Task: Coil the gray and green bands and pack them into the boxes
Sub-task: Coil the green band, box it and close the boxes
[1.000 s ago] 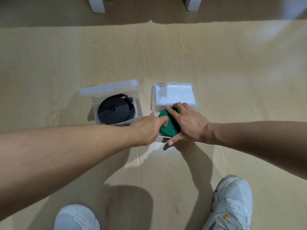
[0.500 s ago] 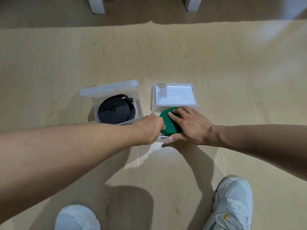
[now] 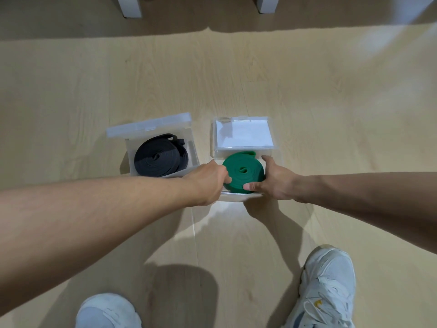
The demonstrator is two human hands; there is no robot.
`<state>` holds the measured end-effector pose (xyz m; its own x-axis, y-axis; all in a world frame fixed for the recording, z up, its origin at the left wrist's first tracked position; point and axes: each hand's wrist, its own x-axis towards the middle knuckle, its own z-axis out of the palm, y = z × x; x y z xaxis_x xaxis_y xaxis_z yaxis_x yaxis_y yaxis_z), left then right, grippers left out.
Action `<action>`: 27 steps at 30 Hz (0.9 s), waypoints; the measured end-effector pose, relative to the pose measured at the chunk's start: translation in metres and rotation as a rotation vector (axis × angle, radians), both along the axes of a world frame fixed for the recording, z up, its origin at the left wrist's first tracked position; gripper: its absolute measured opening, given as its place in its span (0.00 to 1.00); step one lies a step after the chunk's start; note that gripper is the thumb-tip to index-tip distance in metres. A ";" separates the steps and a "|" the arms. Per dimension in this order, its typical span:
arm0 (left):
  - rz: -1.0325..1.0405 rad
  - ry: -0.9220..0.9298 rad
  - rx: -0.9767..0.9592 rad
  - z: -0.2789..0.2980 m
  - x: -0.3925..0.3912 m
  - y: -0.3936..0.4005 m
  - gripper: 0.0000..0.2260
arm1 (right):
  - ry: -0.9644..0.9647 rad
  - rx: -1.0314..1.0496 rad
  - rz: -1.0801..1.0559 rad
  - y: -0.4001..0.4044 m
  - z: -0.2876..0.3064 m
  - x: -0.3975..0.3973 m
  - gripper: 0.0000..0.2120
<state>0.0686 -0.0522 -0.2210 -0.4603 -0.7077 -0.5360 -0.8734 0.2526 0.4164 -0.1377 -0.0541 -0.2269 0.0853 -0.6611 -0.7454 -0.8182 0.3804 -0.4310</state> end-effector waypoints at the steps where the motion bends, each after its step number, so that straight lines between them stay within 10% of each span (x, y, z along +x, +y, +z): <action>1: 0.001 -0.007 0.004 0.000 0.000 0.000 0.21 | -0.017 0.004 0.014 0.001 -0.001 -0.001 0.42; 22: 0.051 0.005 -0.040 -0.008 -0.001 0.003 0.13 | 0.167 -0.361 0.337 -0.011 0.011 -0.007 0.23; 27: 0.073 0.020 -0.045 -0.006 0.001 0.001 0.05 | 0.202 -0.629 0.082 -0.049 0.014 -0.027 0.24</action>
